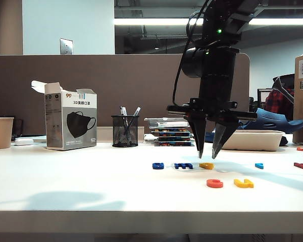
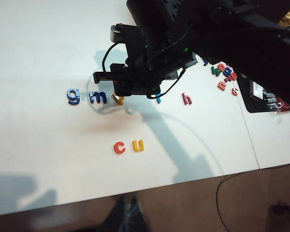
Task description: Select the appropriate letters from the row of letter magnets placed on the table to arrange into the word "cup".
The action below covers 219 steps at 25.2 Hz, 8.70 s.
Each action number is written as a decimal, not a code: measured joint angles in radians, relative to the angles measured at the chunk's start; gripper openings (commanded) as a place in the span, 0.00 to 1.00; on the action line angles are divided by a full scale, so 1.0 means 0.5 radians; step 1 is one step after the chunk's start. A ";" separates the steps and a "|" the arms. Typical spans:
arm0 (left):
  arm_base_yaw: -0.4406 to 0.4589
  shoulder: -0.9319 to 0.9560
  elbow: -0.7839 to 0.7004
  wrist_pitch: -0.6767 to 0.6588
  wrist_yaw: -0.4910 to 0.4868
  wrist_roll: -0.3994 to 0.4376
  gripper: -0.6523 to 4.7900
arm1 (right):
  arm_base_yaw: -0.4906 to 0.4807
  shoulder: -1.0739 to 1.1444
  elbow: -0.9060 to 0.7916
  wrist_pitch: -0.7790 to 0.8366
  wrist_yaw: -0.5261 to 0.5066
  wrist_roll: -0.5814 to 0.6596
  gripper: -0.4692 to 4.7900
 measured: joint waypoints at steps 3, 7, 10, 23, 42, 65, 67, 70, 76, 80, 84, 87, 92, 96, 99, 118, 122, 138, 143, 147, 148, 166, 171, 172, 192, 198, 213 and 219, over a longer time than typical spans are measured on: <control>0.000 0.000 0.000 -0.001 -0.001 0.000 0.11 | -0.001 -0.012 0.000 -0.002 0.000 -0.001 0.34; 0.000 0.000 0.000 -0.001 -0.001 0.000 0.11 | 0.000 -0.012 0.000 -0.019 -0.001 -0.002 0.34; 0.000 0.000 0.000 -0.001 -0.001 0.000 0.11 | 0.000 -0.012 0.000 -0.035 -0.001 -0.002 0.34; 0.000 0.000 0.000 -0.001 -0.001 0.000 0.11 | -0.005 -0.012 0.007 -0.101 -0.045 -0.484 0.36; 0.000 0.000 0.000 0.000 0.000 0.000 0.11 | -0.006 0.001 0.007 0.021 -0.046 -0.835 0.45; 0.000 0.000 0.000 -0.001 -0.001 0.000 0.11 | -0.005 0.075 0.001 0.029 -0.074 -0.879 0.45; 0.000 0.000 0.000 -0.001 -0.001 0.000 0.11 | -0.006 0.075 0.001 0.029 -0.075 -0.879 0.45; 0.000 0.000 0.000 0.000 -0.001 0.000 0.11 | -0.006 0.075 0.001 0.029 -0.075 -0.879 0.45; 0.000 0.000 0.000 0.000 -0.001 0.000 0.11 | -0.008 0.075 0.000 0.030 -0.069 -0.880 0.36; 0.000 0.000 0.000 0.000 -0.001 0.000 0.11 | -0.008 0.075 0.000 0.031 -0.069 -0.880 0.29; 0.000 0.000 0.000 -0.001 -0.001 0.000 0.11 | -0.009 0.075 0.000 0.036 -0.069 -0.880 0.28; 0.000 0.000 0.000 -0.001 -0.001 0.000 0.11 | -0.009 0.075 0.000 0.037 -0.068 -0.880 0.28; 0.000 0.000 0.000 0.000 -0.001 0.000 0.11 | -0.009 0.075 0.000 0.037 -0.069 -0.880 0.29; 0.000 0.000 0.000 -0.001 -0.001 0.000 0.11 | -0.009 0.075 0.000 0.038 -0.069 -0.880 0.29; 0.000 0.000 0.000 0.000 -0.001 0.000 0.11 | -0.008 0.075 0.001 0.038 -0.069 -0.880 0.29; 0.000 0.000 0.000 0.000 -0.001 0.000 0.11 | -0.082 0.071 0.194 -0.185 -0.137 -0.680 0.29; 0.000 0.000 0.000 0.000 -0.001 0.000 0.11 | -0.133 0.034 0.193 -0.228 -0.179 -0.630 0.29; 0.000 0.000 0.000 -0.001 -0.001 0.000 0.11 | -0.277 -0.335 0.133 -0.327 -0.120 -0.552 0.29; 0.001 0.000 0.000 -0.001 -0.001 0.000 0.11 | -0.277 -0.539 -0.234 -0.200 -0.120 -0.497 0.29; 0.000 0.000 0.000 -0.001 -0.001 0.000 0.11 | -0.277 -0.712 -0.573 -0.058 -0.120 -0.444 0.29; 0.000 0.000 0.000 -0.001 -0.001 0.000 0.11 | -0.277 -0.746 -0.663 -0.039 -0.112 -0.432 0.29; 0.000 0.000 0.000 -0.001 -0.001 0.000 0.11 | -0.275 -0.897 -1.333 0.417 -0.165 -0.249 0.29; 0.000 0.000 0.000 -0.001 -0.001 0.000 0.11 | -0.275 -0.904 -1.421 0.507 -0.171 -0.246 0.29; 0.000 0.000 0.000 0.000 -0.001 0.000 0.11 | -0.275 -0.907 -1.426 0.513 -0.172 -0.246 0.29; 0.000 0.000 0.000 -0.001 -0.001 0.000 0.11 | -0.275 -0.910 -1.434 0.510 -0.172 -0.246 0.32; 0.000 0.000 0.000 -0.001 -0.001 0.000 0.11 | -0.275 -0.910 -1.434 0.506 -0.174 -0.246 0.41; 0.000 0.000 0.000 -0.001 -0.001 0.000 0.11 | -0.270 -0.912 -1.426 0.490 -0.188 -0.242 0.49; 0.000 0.000 0.000 -0.001 -0.001 0.000 0.11 | -0.272 -0.893 -1.332 0.421 -0.121 -0.241 0.49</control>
